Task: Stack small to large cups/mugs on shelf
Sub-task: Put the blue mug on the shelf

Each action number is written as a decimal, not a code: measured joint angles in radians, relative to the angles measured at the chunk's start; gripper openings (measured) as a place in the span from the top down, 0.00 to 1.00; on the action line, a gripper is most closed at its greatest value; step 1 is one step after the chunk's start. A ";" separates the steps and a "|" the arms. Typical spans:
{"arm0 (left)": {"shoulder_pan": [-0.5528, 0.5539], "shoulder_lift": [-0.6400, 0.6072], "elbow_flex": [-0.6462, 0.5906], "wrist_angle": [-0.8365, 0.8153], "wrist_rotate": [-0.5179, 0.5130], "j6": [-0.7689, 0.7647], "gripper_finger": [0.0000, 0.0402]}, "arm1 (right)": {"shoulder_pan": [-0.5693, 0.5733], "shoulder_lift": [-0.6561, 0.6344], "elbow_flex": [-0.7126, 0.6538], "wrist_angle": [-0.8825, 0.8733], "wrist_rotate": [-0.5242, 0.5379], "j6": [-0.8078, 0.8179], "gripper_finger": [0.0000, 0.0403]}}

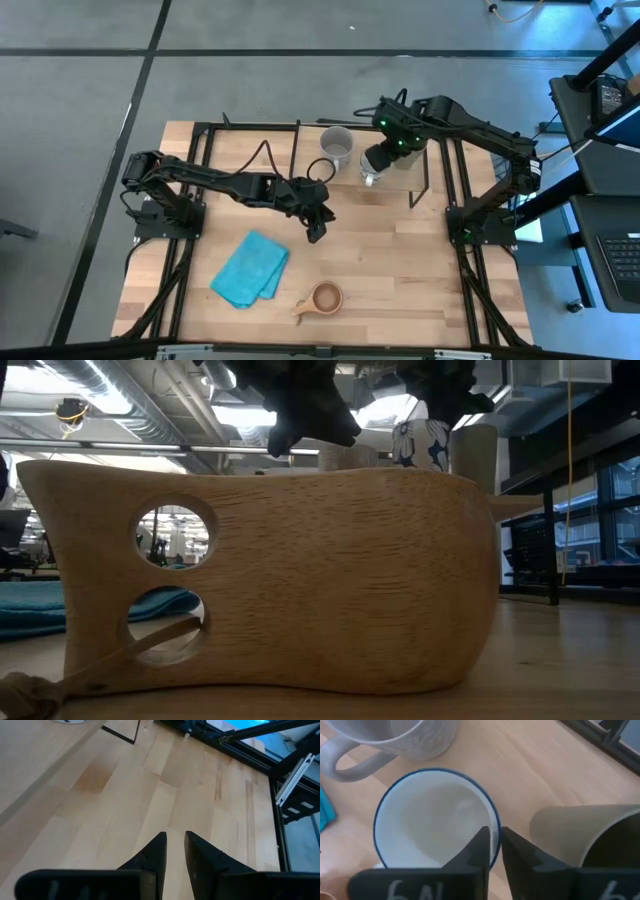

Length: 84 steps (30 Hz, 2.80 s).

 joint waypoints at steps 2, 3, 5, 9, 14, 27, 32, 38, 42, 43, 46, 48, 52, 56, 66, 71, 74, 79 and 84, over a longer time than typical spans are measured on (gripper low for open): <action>0.000 0.000 0.000 0.000 0.000 0.000 0.84 | 0.000 0.000 0.000 0.012 0.001 0.000 0.85; 0.000 0.000 0.000 0.000 0.000 0.000 0.84 | 0.000 0.000 0.000 0.018 0.001 -0.001 0.84; 0.000 0.000 0.000 0.000 0.000 0.005 0.84 | 0.000 0.000 0.000 0.022 0.001 -0.003 0.83; 0.000 0.000 0.000 0.000 0.000 0.006 0.84 | 0.000 0.000 0.000 0.022 0.001 -0.004 0.81; 0.000 0.000 0.000 0.000 0.000 0.007 0.84 | 0.000 -0.005 0.000 0.024 0.016 -0.020 0.80; 0.000 0.000 0.000 0.000 0.000 0.008 0.84 | 0.014 -0.009 0.148 0.035 0.091 -0.045 0.80; 0.000 0.000 0.000 0.002 0.000 0.044 0.84 | 0.055 -0.009 0.190 0.063 0.105 -0.041 0.80; 0.017 0.000 0.021 0.023 0.119 0.023 0.84 | 0.147 -0.010 0.211 0.002 0.120 0.024 0.80; 0.038 0.000 0.092 0.031 0.216 0.006 0.84 | 0.233 -0.010 0.211 -0.094 0.173 0.099 0.80; 0.044 0.000 0.110 0.026 0.220 0.006 0.84 | 0.257 -0.010 0.211 -0.114 0.189 0.123 0.80; 0.070 0.000 0.175 0.028 0.240 0.006 0.84 | 0.334 -0.010 0.211 -0.139 0.229 0.195 0.80; 0.087 0.000 0.215 0.030 0.261 0.006 0.84 | 0.386 -0.010 0.211 -0.137 0.250 0.244 0.80; 0.128 0.000 0.253 0.027 0.323 0.008 0.84 | 0.485 -0.010 0.204 -0.137 0.342 0.368 0.80; 0.189 0.000 0.253 0.020 0.365 0.023 0.84 | 0.571 -0.010 0.187 -0.136 0.450 0.504 0.80; 0.346 0.008 0.253 0.124 0.454 0.092 0.84 | 0.697 -0.006 -0.009 -0.137 0.507 0.828 0.84; 0.430 0.008 0.253 0.164 0.471 0.136 0.84 | 0.748 -0.006 -0.080 -0.120 0.566 1.001 0.86; 0.461 0.008 0.253 0.162 0.473 0.180 0.84 | 0.762 -0.007 -0.121 -0.120 0.606 1.075 0.86; 0.481 0.008 0.253 0.142 0.415 0.279 0.84 | 0.761 -0.007 -0.237 -0.112 0.565 1.237 0.86; 0.510 0.009 0.253 0.031 0.313 0.429 0.84 | 0.768 -0.005 -0.323 -0.036 0.532 1.343 0.86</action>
